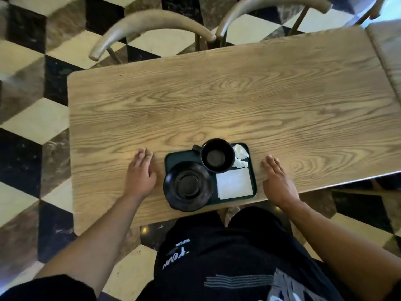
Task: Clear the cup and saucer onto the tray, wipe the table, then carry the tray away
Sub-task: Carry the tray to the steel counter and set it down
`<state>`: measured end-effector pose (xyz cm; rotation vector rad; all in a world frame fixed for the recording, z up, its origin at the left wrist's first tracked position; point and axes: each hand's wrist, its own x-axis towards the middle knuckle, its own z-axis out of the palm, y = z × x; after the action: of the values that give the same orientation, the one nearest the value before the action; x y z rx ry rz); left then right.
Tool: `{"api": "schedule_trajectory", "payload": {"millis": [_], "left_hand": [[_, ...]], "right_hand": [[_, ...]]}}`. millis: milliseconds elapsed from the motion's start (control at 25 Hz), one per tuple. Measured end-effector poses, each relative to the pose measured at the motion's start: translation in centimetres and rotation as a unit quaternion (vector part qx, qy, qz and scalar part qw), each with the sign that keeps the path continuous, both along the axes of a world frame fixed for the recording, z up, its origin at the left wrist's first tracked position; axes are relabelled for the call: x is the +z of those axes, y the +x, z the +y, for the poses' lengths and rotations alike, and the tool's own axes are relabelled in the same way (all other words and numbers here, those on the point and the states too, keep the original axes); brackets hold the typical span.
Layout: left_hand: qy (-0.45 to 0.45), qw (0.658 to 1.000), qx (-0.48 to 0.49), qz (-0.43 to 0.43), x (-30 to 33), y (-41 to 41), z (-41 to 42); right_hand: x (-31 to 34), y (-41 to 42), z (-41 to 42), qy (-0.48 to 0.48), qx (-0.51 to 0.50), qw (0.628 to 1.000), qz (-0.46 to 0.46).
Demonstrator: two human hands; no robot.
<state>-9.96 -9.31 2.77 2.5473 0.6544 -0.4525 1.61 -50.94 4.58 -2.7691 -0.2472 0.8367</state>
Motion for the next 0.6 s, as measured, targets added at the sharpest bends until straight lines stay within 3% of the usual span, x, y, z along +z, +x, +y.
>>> {"api": "schedule_trajectory", "payload": {"millis": [320, 600], "left_hand": [[-0.03, 0.991, 0.099, 0.081, 1.8, -9.4, -9.4], [-0.079, 0.977, 0.163, 0.112, 3.9, -12.2, -16.8]], "right_hand": [[0.8, -7.2, -1.3, 0.014, 0.024, 0.999, 0.041], [0.4, -10.6, -3.1, 0.018, 0.129, 0.991, 0.025]]}}
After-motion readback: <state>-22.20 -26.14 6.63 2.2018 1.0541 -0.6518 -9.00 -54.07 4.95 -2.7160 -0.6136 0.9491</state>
